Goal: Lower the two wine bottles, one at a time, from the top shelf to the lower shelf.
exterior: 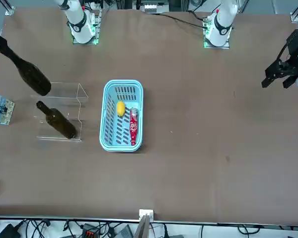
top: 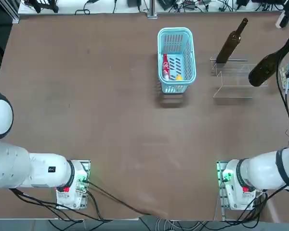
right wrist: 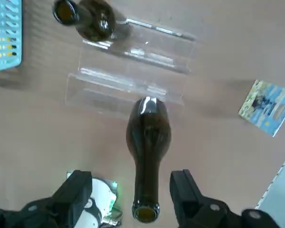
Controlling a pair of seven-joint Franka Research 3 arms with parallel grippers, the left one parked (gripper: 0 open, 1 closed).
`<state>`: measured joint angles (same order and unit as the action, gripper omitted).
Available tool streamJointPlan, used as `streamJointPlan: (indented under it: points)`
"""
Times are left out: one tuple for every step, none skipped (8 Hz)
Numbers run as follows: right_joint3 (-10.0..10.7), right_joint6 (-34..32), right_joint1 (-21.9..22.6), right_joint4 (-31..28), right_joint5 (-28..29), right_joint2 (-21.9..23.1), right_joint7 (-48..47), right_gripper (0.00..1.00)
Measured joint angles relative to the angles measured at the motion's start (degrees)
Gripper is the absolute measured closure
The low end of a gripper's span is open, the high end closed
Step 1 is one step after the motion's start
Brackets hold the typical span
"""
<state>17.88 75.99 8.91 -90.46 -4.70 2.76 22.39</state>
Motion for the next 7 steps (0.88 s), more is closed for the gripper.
streamJointPlan:
  points:
    - [0.37, 0.0, -0.01, -1.96, -0.01, 1.02, 0.0, 0.0]
    - [0.65, 0.03, -0.02, -3.92, -0.07, 1.99, 0.0, 0.0]
    - [0.87, 0.08, -0.02, -5.46, -0.38, 2.75, 0.0, 0.01]
    - [0.96, 0.16, -0.04, -6.54, -1.02, 3.28, 0.0, 0.02]
    - [0.96, 0.3, -0.05, -7.48, -1.77, 3.82, 0.0, 0.04]
    - [0.96, 0.51, -0.05, -8.34, -2.3, 4.31, 0.0, 0.05]
    - [0.96, 0.75, -0.05, -9.09, -2.45, 4.62, 0.0, 0.06]
